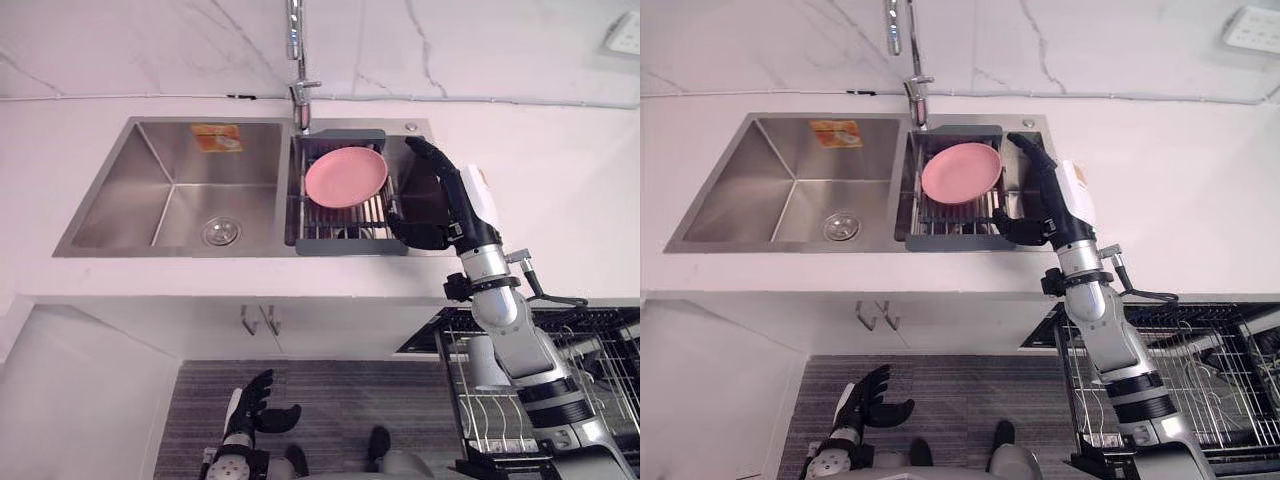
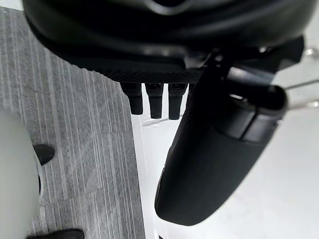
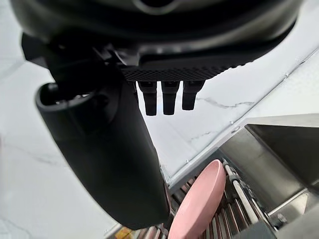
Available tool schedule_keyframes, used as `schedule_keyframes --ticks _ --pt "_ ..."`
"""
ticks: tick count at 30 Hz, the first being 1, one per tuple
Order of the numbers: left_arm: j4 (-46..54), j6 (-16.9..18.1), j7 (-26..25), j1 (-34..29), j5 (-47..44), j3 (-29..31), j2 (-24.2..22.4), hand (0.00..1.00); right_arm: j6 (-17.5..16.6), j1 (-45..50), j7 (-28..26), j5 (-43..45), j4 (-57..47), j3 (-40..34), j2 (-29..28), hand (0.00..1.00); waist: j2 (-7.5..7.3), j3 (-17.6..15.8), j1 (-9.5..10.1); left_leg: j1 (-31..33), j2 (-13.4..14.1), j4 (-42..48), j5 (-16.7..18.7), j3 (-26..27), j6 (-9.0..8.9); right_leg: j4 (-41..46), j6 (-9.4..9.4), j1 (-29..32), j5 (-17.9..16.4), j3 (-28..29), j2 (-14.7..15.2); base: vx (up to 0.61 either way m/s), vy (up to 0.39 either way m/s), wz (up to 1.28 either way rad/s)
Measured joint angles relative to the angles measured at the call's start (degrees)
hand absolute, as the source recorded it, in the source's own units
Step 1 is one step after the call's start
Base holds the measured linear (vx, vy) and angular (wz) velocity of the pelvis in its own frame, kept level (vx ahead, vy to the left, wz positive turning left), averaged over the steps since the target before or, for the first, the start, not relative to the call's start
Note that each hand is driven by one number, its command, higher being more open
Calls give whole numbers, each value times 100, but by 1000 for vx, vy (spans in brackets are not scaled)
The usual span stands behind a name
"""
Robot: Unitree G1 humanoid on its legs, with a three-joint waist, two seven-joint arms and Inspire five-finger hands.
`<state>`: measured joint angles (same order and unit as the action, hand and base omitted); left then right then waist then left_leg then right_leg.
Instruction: Walk over to the sink, pick up the cup, carry it to the dishwasher, place the cup inside the dishwasher, then close the dishwasher door
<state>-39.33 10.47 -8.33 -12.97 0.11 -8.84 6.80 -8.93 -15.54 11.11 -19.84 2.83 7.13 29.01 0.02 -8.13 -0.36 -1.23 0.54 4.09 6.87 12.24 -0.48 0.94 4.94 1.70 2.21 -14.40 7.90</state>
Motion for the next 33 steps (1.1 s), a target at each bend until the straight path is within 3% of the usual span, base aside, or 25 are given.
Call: schedule_keyframes --ticks 13,25,33 --pt "-54 4 -12 -46 -3 28 -12 90 419 -731 161 -912 1356 246 196 90 -10 7 62 -8 -10 -708 -647 -139 -30 -538 -173 16 431 -119 -143 -117 -13 5" --pt "-110 8 -31 -25 -11 182 -51 90 685 -1732 407 -1108 2498 353 209 90 -18 5 90 96 10 -871 -773 -226 73 -577 -196 140 476 -214 -220 39 -4 3" --pt "-108 37 -52 -24 -14 254 -60 90 698 -2124 487 -1125 2558 459 209 90 -69 -17 107 99 -38 -895 -805 -260 109 -577 -185 137 487 -231 -181 -5 16 2"
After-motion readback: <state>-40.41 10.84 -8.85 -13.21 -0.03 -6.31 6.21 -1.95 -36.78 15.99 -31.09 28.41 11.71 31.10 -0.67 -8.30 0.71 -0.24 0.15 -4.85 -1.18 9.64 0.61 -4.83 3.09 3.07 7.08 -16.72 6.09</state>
